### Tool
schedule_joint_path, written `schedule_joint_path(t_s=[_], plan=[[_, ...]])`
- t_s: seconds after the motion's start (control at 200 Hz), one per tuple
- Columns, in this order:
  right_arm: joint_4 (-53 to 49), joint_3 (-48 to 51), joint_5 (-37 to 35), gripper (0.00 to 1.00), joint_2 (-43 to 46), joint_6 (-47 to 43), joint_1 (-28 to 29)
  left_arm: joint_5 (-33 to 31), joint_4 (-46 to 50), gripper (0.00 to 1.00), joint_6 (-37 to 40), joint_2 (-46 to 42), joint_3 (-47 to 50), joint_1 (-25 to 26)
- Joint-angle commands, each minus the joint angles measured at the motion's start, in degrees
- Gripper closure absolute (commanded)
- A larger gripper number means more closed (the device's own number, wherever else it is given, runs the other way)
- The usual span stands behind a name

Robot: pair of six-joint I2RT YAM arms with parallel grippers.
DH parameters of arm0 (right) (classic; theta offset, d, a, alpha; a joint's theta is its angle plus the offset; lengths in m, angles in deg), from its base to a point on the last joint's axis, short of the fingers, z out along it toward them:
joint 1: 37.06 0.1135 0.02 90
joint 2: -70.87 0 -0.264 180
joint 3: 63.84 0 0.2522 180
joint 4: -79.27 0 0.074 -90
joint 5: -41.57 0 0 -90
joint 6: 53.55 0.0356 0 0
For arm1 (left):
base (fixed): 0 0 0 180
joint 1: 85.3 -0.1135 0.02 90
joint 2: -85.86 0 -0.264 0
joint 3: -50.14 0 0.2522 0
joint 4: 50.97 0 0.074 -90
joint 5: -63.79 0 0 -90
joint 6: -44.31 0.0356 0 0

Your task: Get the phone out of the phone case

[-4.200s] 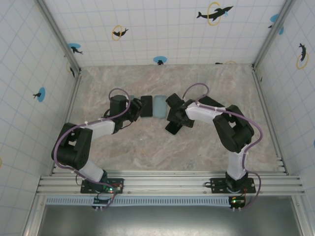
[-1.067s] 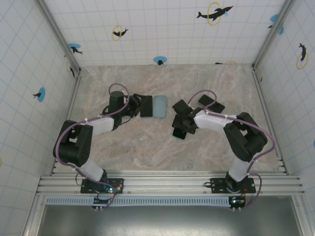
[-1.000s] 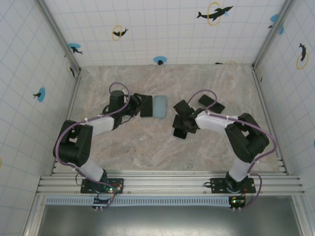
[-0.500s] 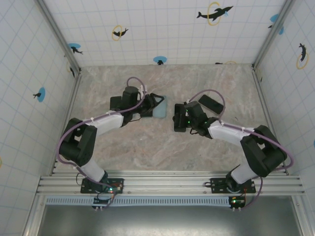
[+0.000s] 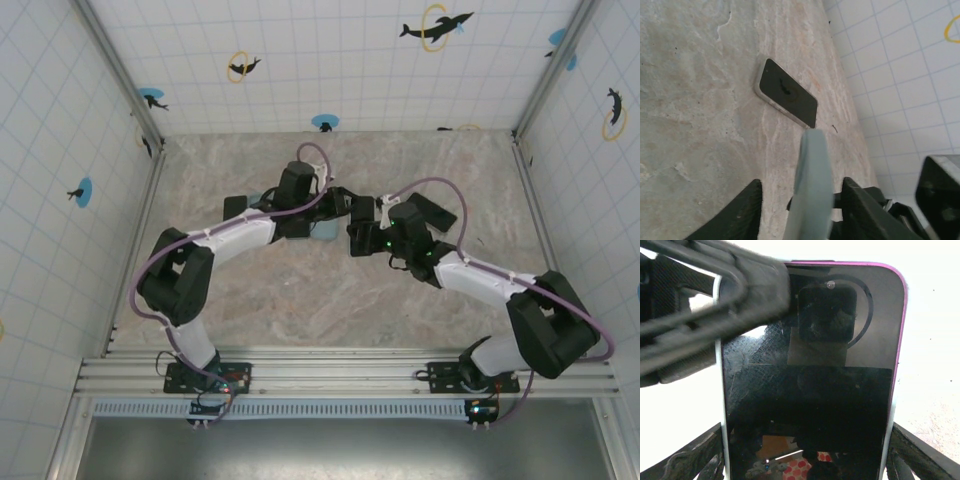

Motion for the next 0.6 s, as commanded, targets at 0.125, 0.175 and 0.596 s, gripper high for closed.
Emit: schedule_joint_path(t_s=[0.125,0.175,0.596], plan=[[5.55,0.44,2.63,0.58,2.95,-0.04,-1.13,0.63,4.95,0.76,4.33,1.91,-3.38,0.84],[5.52,0.43,2.92,0.58,2.86,0.00,-1.18,0.76,4.73,0.81,3.95,1.74,-3.31,0.84],[6.98,3.37,6.82,0.17,4.14,2.84,-2.54,1.91,-7.01,0.95,-7.18,-0.49,-0.62,-0.91]])
